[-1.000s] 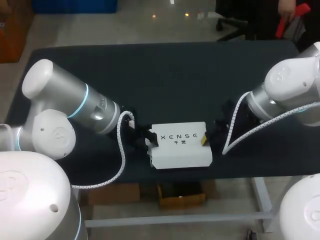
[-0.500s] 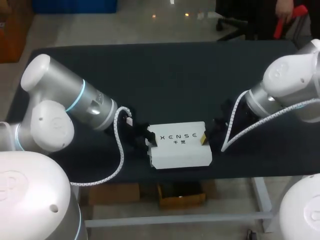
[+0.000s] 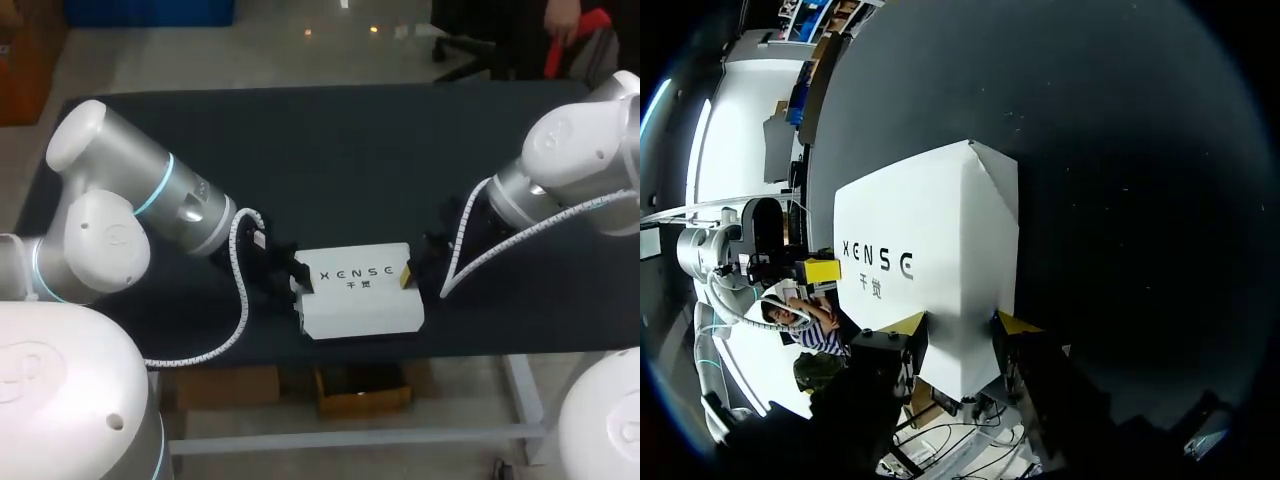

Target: Assemble the packaging by folding the flat box into shape, placing the metal phone stand inside, and closing the box properly

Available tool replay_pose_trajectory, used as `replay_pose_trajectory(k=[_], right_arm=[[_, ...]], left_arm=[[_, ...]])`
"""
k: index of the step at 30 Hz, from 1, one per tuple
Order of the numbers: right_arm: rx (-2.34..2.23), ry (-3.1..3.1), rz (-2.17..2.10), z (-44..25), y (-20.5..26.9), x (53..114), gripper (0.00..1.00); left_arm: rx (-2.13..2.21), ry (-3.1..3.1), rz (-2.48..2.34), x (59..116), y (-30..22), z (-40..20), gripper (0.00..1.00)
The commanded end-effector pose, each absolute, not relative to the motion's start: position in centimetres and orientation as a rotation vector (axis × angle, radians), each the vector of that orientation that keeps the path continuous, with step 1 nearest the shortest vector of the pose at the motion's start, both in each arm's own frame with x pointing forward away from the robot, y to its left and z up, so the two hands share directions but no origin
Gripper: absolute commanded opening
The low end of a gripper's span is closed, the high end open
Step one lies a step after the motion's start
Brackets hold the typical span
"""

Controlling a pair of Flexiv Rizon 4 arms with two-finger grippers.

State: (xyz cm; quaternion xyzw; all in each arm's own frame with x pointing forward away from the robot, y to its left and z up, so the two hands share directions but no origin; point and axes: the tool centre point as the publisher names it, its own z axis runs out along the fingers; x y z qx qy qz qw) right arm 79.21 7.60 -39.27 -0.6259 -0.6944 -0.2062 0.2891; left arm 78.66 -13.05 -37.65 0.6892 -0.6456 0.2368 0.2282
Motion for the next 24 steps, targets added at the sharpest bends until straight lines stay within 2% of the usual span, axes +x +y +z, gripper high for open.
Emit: replay_pose_trajectory(k=[1, 24], right_arm=[[-1.671, -1.851, -0.523, -39.08, 8.20, 79.48, 0.40], [-1.700, -1.824, -0.469, -38.19, 8.10, 79.52, 0.40]], left_arm=[[1.908, -1.783, 0.631, 78.87, -13.59, -37.45, 0.42], [1.933, -1.773, 0.585, 79.04, -13.56, -36.53, 0.43]])
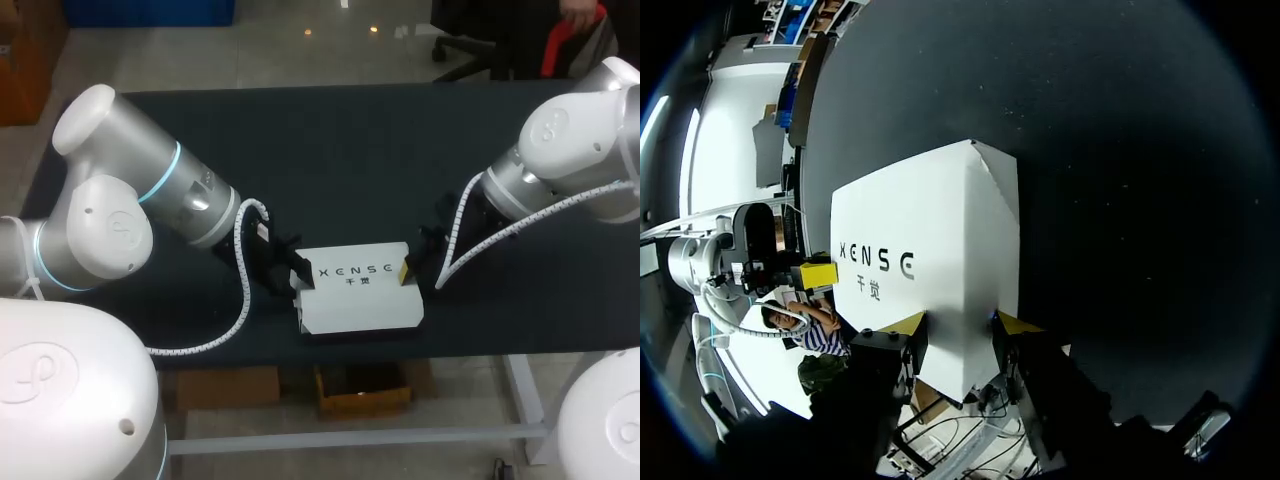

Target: Assemble the packaging by folding the flat box into shape, placing the metal phone stand inside, and closing the box properly

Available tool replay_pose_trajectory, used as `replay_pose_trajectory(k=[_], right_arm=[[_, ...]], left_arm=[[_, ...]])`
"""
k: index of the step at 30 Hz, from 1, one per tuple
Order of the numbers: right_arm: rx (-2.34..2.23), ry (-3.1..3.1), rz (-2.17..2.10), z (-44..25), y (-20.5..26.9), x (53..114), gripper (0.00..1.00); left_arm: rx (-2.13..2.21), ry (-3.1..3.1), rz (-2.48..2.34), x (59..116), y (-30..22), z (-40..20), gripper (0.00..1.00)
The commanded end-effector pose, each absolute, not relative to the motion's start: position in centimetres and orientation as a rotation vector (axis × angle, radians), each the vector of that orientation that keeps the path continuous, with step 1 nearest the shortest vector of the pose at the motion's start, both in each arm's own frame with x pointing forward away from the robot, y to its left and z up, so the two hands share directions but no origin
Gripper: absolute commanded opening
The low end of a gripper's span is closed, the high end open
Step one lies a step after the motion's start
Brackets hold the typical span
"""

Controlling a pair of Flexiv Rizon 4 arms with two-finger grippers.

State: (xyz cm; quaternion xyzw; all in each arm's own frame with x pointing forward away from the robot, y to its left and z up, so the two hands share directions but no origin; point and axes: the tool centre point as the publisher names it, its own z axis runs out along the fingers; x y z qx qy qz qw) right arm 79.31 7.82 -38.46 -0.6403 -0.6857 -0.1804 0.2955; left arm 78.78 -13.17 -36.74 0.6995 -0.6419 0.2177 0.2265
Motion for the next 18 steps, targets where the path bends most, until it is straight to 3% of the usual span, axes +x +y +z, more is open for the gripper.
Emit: replay_pose_trajectory(k=[1, 18], right_arm=[[-1.701, -1.824, -0.467, -38.16, 8.10, 79.52, 0.40], [-1.733, -1.783, -0.390, -37.53, 8.06, 79.76, 0.40]], left_arm=[[1.933, -1.771, 0.583, 79.07, -13.55, -36.50, 0.43], [1.956, -1.768, 0.545, 79.27, -13.78, -35.81, 0.42]])
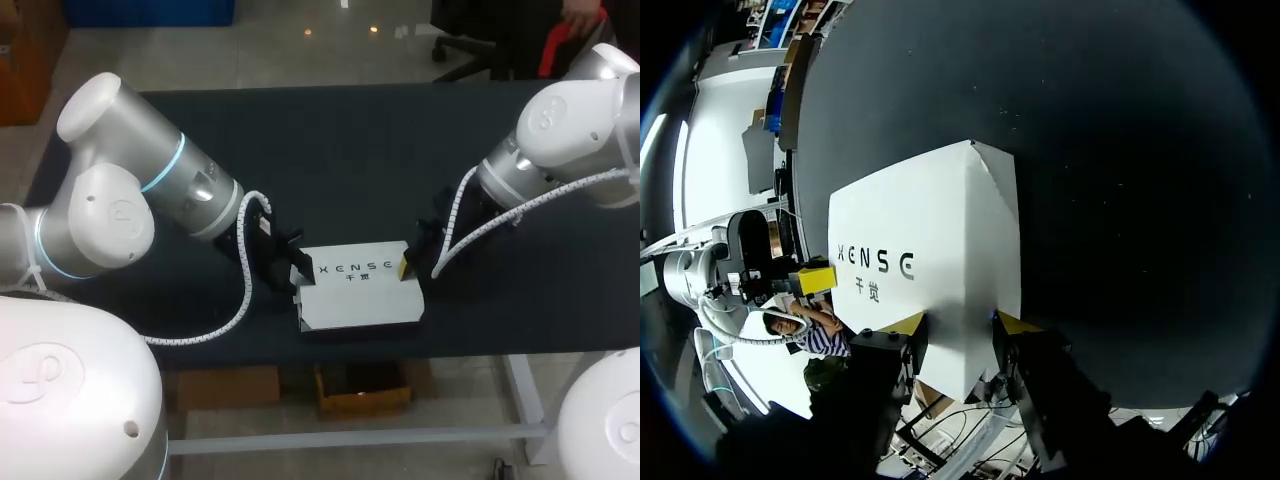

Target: Assemble the packaging by folding the flat box into shape, placing the metal phone stand inside, and closing the box properly

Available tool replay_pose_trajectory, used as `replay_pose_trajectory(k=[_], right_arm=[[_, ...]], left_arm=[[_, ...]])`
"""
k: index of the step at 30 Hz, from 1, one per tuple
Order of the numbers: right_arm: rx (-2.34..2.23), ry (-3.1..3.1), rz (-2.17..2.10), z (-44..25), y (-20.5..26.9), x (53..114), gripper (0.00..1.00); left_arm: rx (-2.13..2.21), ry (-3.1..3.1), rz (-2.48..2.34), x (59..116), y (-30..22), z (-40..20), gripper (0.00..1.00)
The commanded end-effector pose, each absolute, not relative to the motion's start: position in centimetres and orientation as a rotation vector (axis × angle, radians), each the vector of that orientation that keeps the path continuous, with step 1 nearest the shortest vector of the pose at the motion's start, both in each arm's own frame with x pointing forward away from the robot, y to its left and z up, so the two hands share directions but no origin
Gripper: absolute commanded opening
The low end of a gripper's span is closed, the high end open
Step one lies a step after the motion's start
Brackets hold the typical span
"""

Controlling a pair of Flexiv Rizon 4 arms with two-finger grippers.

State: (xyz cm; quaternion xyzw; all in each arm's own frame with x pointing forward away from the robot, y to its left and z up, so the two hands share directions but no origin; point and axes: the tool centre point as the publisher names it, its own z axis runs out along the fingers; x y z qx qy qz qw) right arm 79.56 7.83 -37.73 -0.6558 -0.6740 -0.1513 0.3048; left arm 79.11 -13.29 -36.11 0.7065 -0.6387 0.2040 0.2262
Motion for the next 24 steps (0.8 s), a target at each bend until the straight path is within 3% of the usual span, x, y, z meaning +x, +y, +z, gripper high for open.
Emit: replay_pose_trajectory(k=[1, 24], right_arm=[[-1.734, -1.782, -0.388, -37.52, 8.05, 79.76, 0.40], [-1.759, -1.766, -0.329, -37.04, 8.31, 80.08, 0.40]], left_arm=[[1.957, -1.768, 0.543, 79.28, -13.79, -35.78, 0.42], [1.956, -1.746, 0.488, 79.64, -13.94, -35.10, 0.41]])
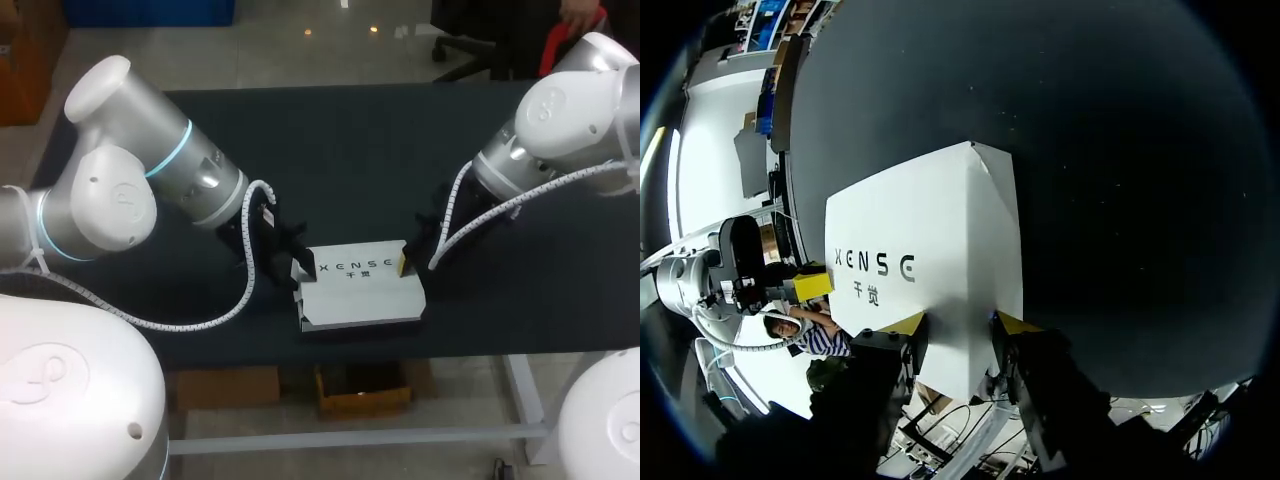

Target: Assemble the packaging by folding the flat box into shape, placing the metal phone stand inside, and closing the box properly

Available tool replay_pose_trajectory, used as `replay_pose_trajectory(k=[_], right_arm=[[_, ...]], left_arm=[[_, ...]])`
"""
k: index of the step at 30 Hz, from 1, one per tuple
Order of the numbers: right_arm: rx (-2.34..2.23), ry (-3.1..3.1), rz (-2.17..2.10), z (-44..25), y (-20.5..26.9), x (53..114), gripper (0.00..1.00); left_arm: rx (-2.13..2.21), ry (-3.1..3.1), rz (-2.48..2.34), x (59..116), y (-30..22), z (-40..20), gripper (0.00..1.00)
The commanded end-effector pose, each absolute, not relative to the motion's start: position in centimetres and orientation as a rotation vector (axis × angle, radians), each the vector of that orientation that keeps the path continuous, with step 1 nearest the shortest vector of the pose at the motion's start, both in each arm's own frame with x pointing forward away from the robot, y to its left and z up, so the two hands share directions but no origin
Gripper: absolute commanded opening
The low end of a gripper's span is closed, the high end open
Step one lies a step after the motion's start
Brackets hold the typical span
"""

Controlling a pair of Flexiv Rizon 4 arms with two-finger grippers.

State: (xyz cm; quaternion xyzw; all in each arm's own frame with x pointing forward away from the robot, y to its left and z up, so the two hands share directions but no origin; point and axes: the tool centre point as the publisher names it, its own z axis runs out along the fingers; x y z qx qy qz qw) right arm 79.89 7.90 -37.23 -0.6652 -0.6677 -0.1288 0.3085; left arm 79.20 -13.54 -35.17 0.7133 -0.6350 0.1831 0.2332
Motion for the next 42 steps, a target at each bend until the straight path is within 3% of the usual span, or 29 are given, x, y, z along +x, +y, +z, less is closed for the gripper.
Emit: replay_pose_trajectory(k=[1, 42], right_arm=[[-1.761, -1.764, -0.327, -37.0, 8.3, 80.1, 0.40], [-1.811, -1.756, -0.256, -35.6, 8.3, 80.2, 0.41]], left_arm=[[1.956, -1.745, 0.486, 79.7, -13.9, -35.1, 0.41], [1.982, -1.716, 0.392, 80.2, -14.1, -33.6, 0.41]])
